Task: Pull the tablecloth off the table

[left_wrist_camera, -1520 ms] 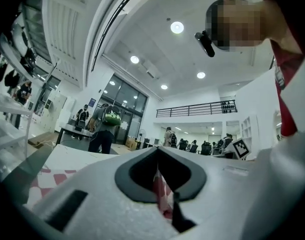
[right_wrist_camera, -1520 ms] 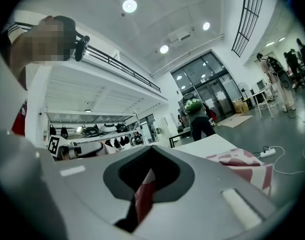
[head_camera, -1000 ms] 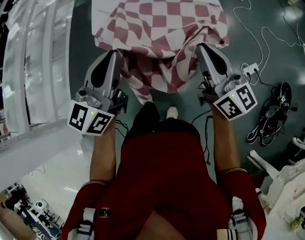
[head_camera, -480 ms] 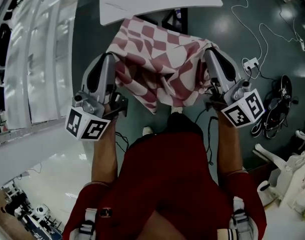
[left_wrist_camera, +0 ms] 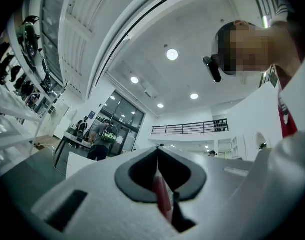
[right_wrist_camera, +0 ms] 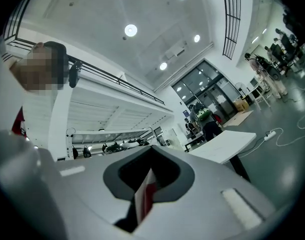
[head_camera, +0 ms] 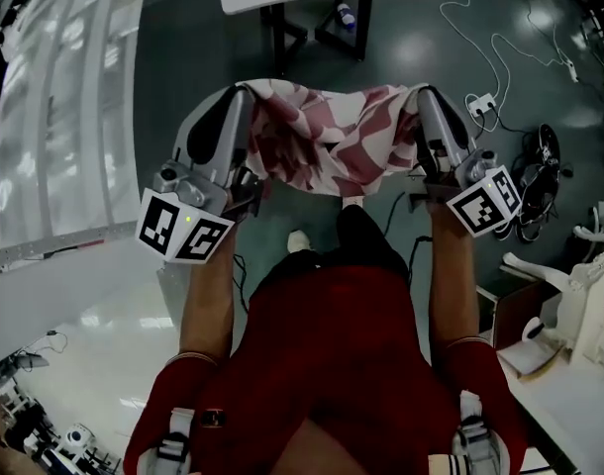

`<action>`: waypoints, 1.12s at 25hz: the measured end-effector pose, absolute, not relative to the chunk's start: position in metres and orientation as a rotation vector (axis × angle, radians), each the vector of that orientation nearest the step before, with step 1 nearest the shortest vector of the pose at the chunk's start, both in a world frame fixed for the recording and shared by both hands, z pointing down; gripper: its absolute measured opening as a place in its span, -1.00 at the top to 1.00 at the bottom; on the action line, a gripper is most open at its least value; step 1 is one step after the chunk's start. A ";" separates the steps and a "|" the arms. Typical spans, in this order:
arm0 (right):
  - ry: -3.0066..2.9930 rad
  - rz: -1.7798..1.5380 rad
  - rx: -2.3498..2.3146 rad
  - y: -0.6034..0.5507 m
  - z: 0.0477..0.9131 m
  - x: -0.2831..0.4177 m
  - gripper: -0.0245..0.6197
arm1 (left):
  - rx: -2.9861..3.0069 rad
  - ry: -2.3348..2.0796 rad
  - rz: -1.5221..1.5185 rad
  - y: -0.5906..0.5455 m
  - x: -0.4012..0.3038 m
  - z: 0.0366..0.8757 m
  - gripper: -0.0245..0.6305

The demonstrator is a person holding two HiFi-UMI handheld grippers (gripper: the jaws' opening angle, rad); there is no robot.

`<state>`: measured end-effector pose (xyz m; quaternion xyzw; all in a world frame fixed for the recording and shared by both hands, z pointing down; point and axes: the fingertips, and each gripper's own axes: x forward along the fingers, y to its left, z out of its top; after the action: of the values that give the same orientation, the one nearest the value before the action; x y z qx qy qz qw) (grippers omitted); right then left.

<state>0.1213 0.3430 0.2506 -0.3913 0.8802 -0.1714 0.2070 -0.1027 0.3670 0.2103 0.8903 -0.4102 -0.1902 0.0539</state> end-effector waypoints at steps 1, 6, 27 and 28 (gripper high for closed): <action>2.450 -0.483 -1.086 0.348 0.247 0.114 0.89 | 2.706 -1.256 -0.571 0.371 -0.110 0.208 0.90; 2.499 -0.457 -1.057 0.350 0.235 0.101 0.89 | 2.699 -1.298 -0.597 0.370 -0.118 0.200 0.90; 2.583 -0.288 -1.008 0.364 0.201 0.089 0.89 | 2.695 -1.343 -0.628 0.386 -0.113 0.179 0.90; 2.581 -0.284 -1.008 0.365 0.199 0.089 0.89 | 2.698 -1.342 -0.627 0.388 -0.111 0.177 0.90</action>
<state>0.0894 0.3647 0.1990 -0.3562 0.9120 -0.1002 0.1771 -0.1113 0.3876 0.1768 0.8761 -0.4358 -0.2038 0.0319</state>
